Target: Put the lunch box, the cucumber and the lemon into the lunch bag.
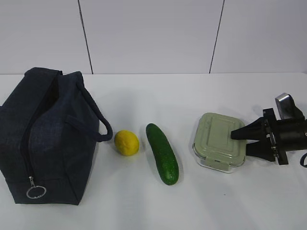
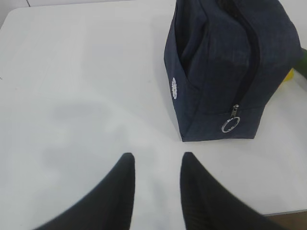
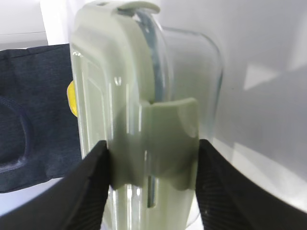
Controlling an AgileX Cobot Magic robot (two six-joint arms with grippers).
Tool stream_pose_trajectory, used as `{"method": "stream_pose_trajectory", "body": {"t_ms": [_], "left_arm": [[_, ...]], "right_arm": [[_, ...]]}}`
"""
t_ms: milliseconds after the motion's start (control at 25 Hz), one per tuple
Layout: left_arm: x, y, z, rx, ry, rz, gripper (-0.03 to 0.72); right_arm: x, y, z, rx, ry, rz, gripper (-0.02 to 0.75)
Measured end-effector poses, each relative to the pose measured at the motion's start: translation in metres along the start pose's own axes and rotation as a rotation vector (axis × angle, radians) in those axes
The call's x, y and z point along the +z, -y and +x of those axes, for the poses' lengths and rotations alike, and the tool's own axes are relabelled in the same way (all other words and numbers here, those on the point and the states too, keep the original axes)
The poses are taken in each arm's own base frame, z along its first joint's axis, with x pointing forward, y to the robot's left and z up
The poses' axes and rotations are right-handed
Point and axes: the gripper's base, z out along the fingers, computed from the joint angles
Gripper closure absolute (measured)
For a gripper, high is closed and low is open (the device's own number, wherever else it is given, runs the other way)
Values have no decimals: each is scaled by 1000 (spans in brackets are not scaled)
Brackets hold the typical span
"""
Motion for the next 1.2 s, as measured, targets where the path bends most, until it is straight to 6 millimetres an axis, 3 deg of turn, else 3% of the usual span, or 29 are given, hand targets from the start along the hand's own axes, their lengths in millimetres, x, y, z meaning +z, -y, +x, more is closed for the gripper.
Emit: {"method": "stream_pose_trajectory", "body": {"t_ms": [680,1200], "left_arm": [[0,0,0,0,0,0,449],[0,0,0,0,0,0,449]], "right_arm": [[-1,-1,0,5,0,5,344],[-19,-33,-4,15,42,41,344]]}}
